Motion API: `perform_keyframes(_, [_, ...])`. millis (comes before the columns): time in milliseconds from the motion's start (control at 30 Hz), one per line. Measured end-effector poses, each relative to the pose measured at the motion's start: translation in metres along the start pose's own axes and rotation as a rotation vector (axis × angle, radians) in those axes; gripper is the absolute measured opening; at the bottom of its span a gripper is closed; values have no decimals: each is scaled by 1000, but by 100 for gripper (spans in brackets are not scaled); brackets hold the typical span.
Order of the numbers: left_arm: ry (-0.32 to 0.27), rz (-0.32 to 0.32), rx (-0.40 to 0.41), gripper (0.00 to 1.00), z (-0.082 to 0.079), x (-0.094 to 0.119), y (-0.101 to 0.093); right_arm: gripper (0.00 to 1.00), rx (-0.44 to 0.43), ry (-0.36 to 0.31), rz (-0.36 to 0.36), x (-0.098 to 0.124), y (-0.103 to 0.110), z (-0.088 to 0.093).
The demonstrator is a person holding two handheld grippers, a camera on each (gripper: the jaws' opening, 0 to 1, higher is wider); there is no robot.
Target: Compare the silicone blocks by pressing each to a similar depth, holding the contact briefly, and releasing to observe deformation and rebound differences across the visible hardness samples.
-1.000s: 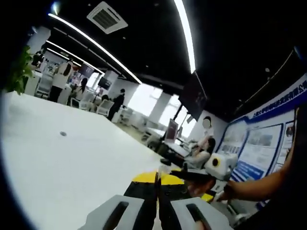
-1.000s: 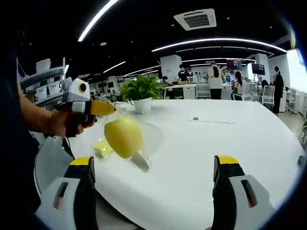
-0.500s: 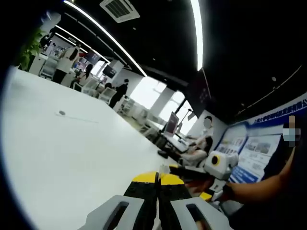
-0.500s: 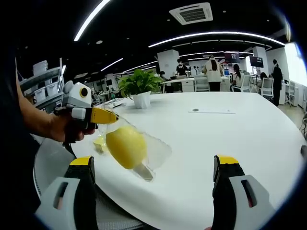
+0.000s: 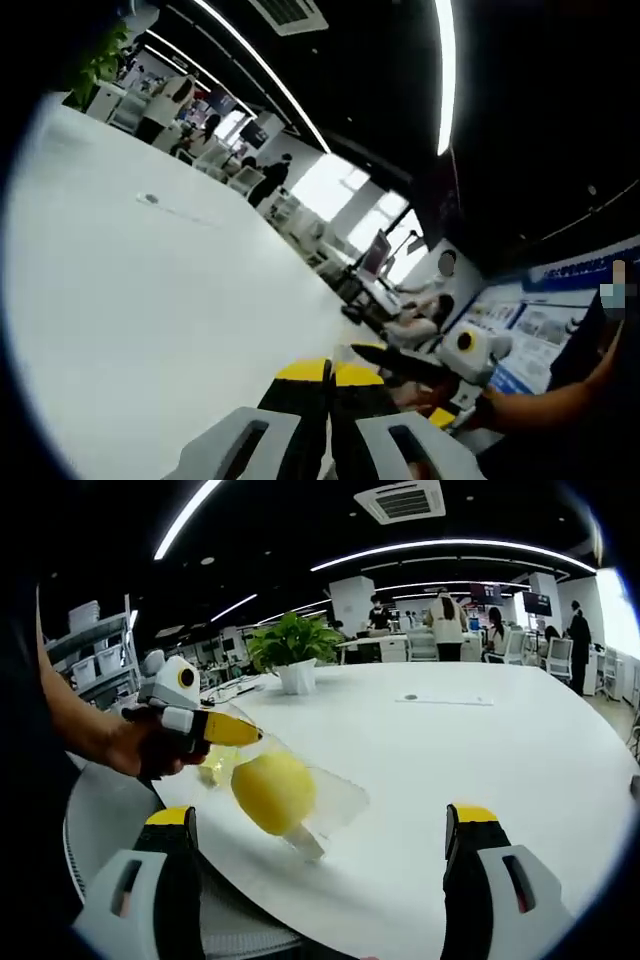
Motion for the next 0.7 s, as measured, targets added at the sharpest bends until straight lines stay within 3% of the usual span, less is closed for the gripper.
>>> perform_keyframes(133, [-17, -33, 0, 0, -5, 3, 8, 96, 4, 9, -6, -1, 4, 1])
perform_keyframes(267, [-50, -126, 23, 0, -12, 10, 27, 96, -20, 30, -10, -2, 6, 3])
perform_keyframes(400, [-57, -162, -39, 0, -21, 13, 43, 96, -29, 36, -17, -2, 8, 5])
perform_keyframes(467, [-33, -190, -66, 0, -23, 16, 52, 96, 37, -20, 17, -1, 5, -2])
perform_keyframes(700, [23, -217, -136, 0, -20, 24, 73, 96, -5, -11, 9, 0, 8, -4])
Point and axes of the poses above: the point that each gripper's makers call its tool centre point, and the gripper's own axes: x roughly backward along the fingers, y roughly to its left, z roughly out of its underside, the point moved 6 cm from there along x, roughly backward along the fingers, and after that the axes turned 15 degrees about z, right-handed, at the moved point
